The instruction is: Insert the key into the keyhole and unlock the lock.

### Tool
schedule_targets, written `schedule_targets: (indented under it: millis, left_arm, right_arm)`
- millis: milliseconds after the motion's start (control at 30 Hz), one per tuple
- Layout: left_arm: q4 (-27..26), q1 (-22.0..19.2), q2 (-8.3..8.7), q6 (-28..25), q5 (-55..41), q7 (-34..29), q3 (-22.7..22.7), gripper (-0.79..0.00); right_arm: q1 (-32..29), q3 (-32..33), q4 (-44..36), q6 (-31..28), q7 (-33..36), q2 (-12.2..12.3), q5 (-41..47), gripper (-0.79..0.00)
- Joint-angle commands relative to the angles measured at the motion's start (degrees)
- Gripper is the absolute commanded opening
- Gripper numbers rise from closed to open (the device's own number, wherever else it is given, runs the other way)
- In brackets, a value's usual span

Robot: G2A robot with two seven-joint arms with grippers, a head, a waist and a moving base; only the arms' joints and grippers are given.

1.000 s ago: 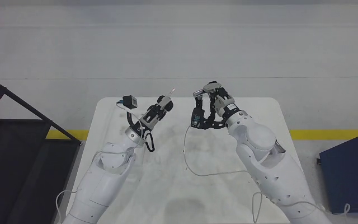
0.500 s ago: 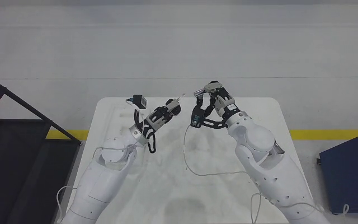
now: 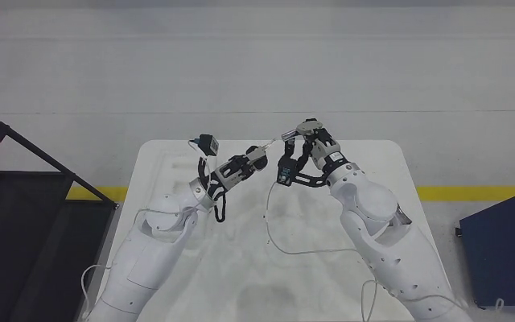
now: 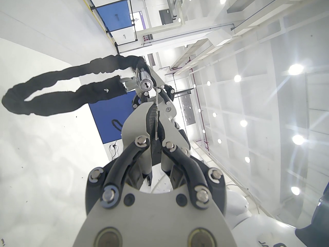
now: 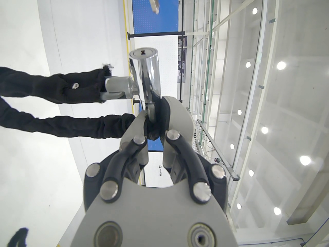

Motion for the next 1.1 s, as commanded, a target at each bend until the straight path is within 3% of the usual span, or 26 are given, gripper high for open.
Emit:
schedule_targets:
  millis: [0,533,1067]
  left_arm:
    - [-0.1,0.4,0.01,0.0,-0.1,-0.1,0.0,-0.785]
    - [2.3,-0.2,-0.40,0.3,0.2,0.8,0.7,-0.785]
    - [0.2,1.8,-0.27,1.5,-1.7,-0.3,-0.5,-0.785]
  right_arm:
    - [-0.2,0.0,-0.4,0.2,0.2,0.0,-1.3,-0.785]
    - [-1.4,-1.3,-1.8,0.7,-2.0,-0.5,-6.9,-0.785]
    - [-1.0,-0.3,0.3,2.4,-4.2,-0.9,-11.3,-0.785]
